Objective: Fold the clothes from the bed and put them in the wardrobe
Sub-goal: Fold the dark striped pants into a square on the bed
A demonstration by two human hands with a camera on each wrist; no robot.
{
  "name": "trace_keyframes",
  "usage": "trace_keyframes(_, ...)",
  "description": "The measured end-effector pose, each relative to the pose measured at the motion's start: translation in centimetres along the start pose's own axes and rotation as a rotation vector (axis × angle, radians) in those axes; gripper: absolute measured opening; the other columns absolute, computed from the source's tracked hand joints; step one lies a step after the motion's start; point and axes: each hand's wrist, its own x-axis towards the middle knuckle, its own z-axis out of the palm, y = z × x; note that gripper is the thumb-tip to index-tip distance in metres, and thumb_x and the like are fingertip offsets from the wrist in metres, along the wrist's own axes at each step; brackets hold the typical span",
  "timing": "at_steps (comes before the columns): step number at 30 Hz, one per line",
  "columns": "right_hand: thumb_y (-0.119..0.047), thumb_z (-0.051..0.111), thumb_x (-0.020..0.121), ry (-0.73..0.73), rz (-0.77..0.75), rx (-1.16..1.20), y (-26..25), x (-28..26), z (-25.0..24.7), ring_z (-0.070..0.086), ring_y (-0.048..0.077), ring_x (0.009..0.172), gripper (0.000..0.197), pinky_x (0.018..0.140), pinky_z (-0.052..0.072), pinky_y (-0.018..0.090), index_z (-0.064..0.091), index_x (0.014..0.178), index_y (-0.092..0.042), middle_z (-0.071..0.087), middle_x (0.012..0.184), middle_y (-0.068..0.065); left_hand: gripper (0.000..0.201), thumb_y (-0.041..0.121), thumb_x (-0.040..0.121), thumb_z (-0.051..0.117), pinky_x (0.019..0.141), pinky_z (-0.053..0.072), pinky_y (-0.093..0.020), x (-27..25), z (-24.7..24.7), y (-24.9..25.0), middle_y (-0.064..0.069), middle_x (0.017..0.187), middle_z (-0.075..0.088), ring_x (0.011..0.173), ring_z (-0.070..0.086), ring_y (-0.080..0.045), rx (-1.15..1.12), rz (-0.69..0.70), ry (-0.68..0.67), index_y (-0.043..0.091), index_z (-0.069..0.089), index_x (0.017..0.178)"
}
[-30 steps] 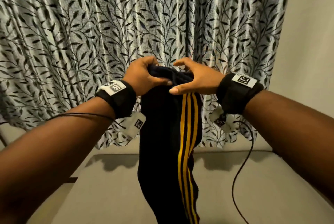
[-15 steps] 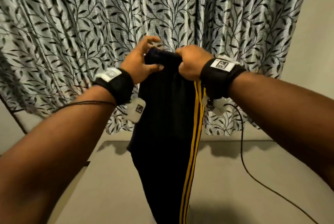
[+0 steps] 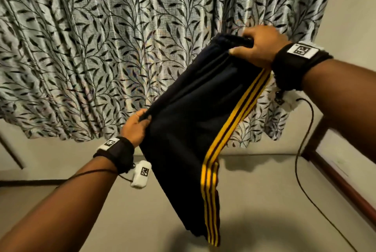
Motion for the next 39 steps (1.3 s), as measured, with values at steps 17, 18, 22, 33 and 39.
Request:
trace_keyframes(17,-0.074,0.068,0.077,-0.025,-0.009,0.001,-0.3,-3.6,2.8,0.057,0.019,0.073,0.053,0.068,0.04,0.029,0.069,0.091,-0.022,0.059,0.073,-0.006,0.028,0.03,0.094,0.063,0.066,0.037,-0.037,-8.0,3.6,-9.1,-0.001,0.065,0.049,0.067,0.042,-0.027,0.287,-0.37,0.312,0.016,0.047,0.076)
trace_keyframes(18,-0.075,0.068,0.077,-0.023,-0.033,-0.015,-0.9,-3.6,2.9,0.057,0.02,0.074,0.055,0.068,0.041,0.031,0.069,0.091,-0.022,0.059,0.073,-0.006,0.037,0.031,0.094,0.064,0.063,0.035,-0.038,-8.5,4.0,-9.4,-0.004,0.062,0.044,0.065,0.038,-0.029,0.367,-0.41,0.324,0.014,0.043,0.069)
trace_keyframes(22,-0.074,0.066,0.078,-0.039,-0.113,-0.09,-3.3,-3.3,2.8,0.052,0.02,0.073,0.052,0.064,0.036,0.029,0.065,0.093,-0.024,0.051,0.071,-0.009,0.034,0.029,0.101,0.058,0.06,0.043,-0.026,-10.5,7.5,-8.4,-0.008,0.067,0.058,0.07,0.052,-0.027,-0.039,-0.668,0.171,0.013,0.059,0.071)
trace_keyframes(33,-0.076,0.067,0.077,-0.028,0.062,-0.188,1.1,-1.4,1.2,0.056,0.029,0.08,0.071,0.069,0.04,0.033,0.072,0.11,-0.013,0.061,0.083,0.006,0.015,0.008,0.099,0.061,0.08,0.056,-0.025,-8.3,7.4,-5.1,0.006,0.091,0.078,0.086,0.07,-0.011,-0.339,-0.22,0.178,0.012,0.072,0.108)
trace_keyframes(39,-0.102,0.049,0.051,-0.175,0.242,-0.051,6.0,-4.1,3.1,0.063,0.027,0.073,0.094,0.067,0.052,0.036,0.072,0.084,-0.017,0.068,0.076,0.006,0.019,0.04,0.097,0.064,0.096,0.053,-0.039,-4.6,3.5,-6.2,-0.005,0.107,0.073,0.104,0.067,-0.024,-0.111,-0.13,0.179,0.024,0.073,0.1)
